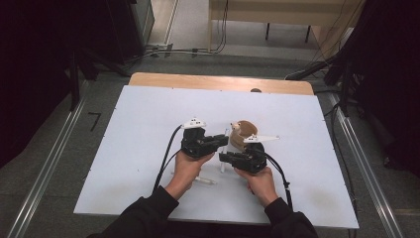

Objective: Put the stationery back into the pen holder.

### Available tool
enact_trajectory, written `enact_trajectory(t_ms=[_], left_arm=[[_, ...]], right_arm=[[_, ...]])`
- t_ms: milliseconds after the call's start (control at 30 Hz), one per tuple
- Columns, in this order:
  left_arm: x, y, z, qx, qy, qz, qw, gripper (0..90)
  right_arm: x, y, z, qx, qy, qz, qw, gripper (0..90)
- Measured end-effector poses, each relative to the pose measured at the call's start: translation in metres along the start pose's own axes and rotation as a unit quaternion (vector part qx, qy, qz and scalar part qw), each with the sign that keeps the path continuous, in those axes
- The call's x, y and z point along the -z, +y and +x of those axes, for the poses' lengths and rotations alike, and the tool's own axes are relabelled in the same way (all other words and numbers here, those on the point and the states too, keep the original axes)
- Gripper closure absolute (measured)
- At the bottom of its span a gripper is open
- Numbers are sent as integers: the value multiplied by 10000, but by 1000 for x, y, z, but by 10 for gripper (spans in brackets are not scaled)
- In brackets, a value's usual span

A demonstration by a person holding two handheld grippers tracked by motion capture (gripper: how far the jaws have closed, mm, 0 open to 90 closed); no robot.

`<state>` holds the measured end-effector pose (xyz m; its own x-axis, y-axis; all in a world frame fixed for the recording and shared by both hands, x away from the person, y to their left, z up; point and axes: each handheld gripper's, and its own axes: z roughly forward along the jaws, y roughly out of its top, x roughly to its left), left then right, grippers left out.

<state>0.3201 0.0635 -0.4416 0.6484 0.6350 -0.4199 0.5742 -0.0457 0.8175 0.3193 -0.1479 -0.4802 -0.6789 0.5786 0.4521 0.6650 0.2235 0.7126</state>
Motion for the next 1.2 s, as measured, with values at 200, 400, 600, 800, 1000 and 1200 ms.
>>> enact_trajectory(t_ms=[200,400,600,800,1000,1200], left_arm=[[4,1,-2,-39,-110,-83,9999,696],[11,1,-1,-39,-54,-140,9999,647],[21,1,0,-116,26,-148,9998,580],[25,-2,2,-206,284,-40,9994,464],[32,-6,6,-404,527,61,9978,434],[39,-16,16,-371,670,193,9969,433]], right_arm=[[3,1,-1,-13,23,-62,10000,766],[8,2,-2,-24,-23,-149,9999,766],[13,4,-5,-52,-75,-267,9996,766],[18,5,-6,-89,-119,-343,9993,766],[26,8,-9,-133,-159,-479,9986,766],[33,12,-15,-222,-233,-612,9976,766]])
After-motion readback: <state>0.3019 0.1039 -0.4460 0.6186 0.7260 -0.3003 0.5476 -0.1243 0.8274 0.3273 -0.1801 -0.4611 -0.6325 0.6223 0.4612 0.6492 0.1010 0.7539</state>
